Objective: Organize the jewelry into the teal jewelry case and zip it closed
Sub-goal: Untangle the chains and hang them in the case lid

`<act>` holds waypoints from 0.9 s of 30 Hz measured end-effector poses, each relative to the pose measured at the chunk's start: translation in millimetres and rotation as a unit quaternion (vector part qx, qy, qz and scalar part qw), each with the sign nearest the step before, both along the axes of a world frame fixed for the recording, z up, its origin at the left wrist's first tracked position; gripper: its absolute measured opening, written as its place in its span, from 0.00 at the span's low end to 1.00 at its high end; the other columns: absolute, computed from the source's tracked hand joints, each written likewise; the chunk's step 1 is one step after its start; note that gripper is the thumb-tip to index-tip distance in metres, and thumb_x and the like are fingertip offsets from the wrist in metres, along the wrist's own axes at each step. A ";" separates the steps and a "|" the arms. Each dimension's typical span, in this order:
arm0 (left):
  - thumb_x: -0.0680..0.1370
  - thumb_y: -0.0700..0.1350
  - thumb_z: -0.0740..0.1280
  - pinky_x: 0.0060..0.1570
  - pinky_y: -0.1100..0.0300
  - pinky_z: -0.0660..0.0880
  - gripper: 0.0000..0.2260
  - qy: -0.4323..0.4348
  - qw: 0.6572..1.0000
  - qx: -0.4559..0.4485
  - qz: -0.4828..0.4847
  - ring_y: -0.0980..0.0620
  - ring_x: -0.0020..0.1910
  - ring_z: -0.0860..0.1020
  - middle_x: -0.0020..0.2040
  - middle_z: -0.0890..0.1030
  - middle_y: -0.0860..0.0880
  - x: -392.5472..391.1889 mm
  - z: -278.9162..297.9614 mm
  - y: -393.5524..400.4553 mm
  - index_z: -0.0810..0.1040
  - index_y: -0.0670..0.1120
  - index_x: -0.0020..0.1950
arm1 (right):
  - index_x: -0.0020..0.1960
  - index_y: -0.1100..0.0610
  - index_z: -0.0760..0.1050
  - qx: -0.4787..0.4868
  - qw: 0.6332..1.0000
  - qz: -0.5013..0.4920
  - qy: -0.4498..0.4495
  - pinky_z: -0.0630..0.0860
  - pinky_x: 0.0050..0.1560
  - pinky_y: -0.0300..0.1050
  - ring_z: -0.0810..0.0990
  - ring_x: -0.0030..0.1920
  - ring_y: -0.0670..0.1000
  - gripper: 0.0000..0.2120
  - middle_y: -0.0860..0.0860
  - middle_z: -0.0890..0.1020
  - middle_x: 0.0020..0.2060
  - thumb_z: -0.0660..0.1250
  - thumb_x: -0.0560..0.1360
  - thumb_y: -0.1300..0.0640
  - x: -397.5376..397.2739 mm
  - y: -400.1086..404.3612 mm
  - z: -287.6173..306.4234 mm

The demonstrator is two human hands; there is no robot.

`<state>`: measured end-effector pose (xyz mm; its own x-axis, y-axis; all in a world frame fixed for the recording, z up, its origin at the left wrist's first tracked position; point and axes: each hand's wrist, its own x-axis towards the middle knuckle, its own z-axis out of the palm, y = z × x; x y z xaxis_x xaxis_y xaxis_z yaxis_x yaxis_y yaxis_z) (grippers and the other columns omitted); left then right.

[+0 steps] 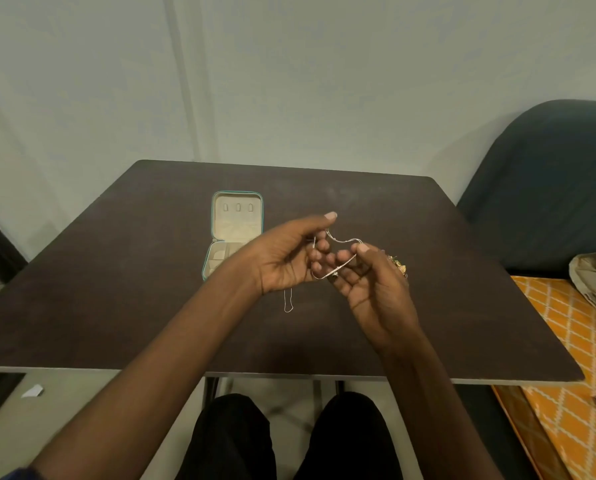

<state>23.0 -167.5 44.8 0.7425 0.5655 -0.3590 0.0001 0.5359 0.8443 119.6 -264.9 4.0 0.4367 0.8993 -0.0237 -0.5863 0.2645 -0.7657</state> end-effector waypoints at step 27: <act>0.75 0.49 0.66 0.43 0.58 0.80 0.09 -0.032 0.999 -0.035 -0.021 0.54 0.31 0.80 0.30 0.79 0.51 -11.0 11.7 1.4 0.79 0.45 0.38 | 0.47 0.60 0.78 -0.034 0.991 0.022 -0.127 0.79 0.42 0.40 0.81 0.39 0.46 0.09 0.50 0.82 0.34 0.66 0.68 0.58 -0.3 -13.2 -9.4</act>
<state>12.0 -166.1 56.5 0.7870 0.5093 -0.3482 -0.0287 0.5941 0.8039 119.3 -278.0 -5.4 0.3969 0.9176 0.0214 -0.3815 0.1861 -0.9055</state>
